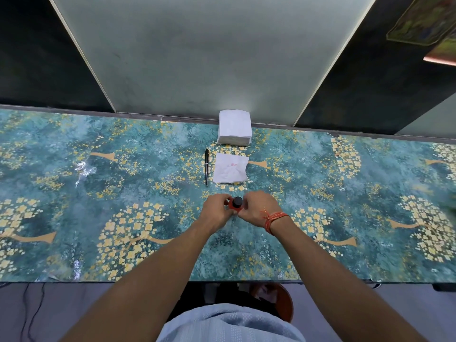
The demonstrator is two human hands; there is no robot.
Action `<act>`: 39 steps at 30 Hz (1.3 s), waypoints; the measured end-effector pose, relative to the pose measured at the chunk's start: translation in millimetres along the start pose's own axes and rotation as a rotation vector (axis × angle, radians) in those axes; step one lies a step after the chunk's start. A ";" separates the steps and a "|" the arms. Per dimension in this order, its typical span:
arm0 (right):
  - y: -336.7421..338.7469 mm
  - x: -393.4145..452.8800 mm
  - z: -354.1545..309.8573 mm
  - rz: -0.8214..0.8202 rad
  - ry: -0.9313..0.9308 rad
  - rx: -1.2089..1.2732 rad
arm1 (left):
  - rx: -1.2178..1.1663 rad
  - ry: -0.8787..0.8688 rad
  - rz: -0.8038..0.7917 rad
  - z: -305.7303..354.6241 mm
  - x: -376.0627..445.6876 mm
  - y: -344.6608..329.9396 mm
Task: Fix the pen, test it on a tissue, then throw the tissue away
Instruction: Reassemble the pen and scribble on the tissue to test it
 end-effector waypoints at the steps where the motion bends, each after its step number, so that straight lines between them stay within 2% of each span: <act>1: 1.6 -0.5 0.6 0.009 -0.006 -0.017 | 0.005 0.000 0.000 0.0 0.0 -0.1; 5: 4.2 -2.3 -1.0 0.079 0.017 0.035 | 0.006 -0.002 -0.006 0.3 0.2 0.9; 8: 5.1 -1.2 -4.0 0.046 -0.018 -0.021 | 0.021 -0.001 -0.006 0.0 1.2 0.8; 12: 8.6 0.0 -4.9 0.099 -0.005 0.022 | 0.015 0.010 -0.009 -0.8 1.6 -0.2; 14: 5.1 1.1 -9.6 0.075 0.020 0.026 | 0.016 0.003 -0.009 -0.3 1.5 -0.1; 19: 7.5 8.6 -11.3 0.098 -0.024 -0.007 | 0.036 0.005 -0.012 0.0 3.3 -2.0; 23: -1.4 10.3 -10.6 0.058 0.023 0.055 | 0.062 -0.001 -0.011 -0.1 4.3 -1.5; 31: -15.8 7.4 -2.0 0.203 -0.097 0.217 | 0.029 -0.026 0.025 0.2 2.5 -0.9; 36: -26.4 1.4 13.3 0.237 -0.079 0.350 | -0.122 0.035 -0.088 -10.6 6.8 1.8; 39: -33.5 1.3 20.8 0.189 -0.033 0.355 | -0.152 0.107 0.065 -16.1 18.1 18.8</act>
Point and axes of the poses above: each hand's wrist, its own x-axis towards the middle knuckle, its own y-axis out of the back of the hand, z = x × y, the point moved 6 cm from there along x, towards the middle knuckle, and after that the axes turned 9 degrees about x, right-handed, at the moved point
